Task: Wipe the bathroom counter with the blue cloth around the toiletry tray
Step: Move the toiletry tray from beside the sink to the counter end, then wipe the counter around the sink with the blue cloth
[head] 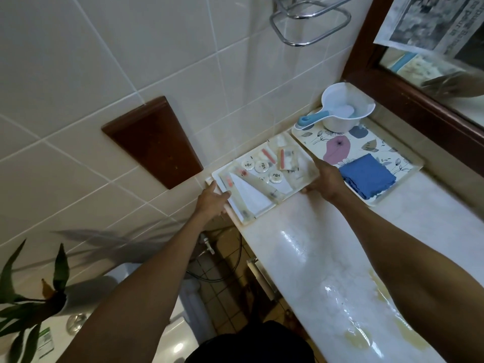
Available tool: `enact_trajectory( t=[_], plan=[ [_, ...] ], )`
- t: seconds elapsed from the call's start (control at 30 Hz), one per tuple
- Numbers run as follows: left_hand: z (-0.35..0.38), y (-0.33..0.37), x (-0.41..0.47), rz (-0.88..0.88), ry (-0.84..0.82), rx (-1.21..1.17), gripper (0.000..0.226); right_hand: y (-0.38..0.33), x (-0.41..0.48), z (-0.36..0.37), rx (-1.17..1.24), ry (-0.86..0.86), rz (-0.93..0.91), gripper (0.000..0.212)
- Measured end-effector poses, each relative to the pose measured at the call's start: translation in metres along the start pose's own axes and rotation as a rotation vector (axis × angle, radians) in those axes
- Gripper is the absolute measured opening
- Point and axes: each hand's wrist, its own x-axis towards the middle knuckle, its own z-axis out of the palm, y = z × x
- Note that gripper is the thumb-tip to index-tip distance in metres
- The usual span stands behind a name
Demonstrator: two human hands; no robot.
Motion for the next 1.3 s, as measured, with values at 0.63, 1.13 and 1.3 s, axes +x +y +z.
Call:
enact_trajectory(
  t=[0.63,1.13,1.3],
  plan=[
    [0.057,0.098,-0.014,0.581,0.011,0.499,0.035,0.020,-0.077,-0.048,-0.077,0.287,0.073,0.045],
    [0.280,0.230,0.022,0.748,-0.329,0.546,0.058,0.199,-0.152,-0.117,-0.185,0.364,0.487,0.060],
    [0.319,0.241,0.022,0.765,-0.216,0.682,0.054,0.228,-0.150,-0.113,-0.305,0.314,0.489,0.067]
  ],
)
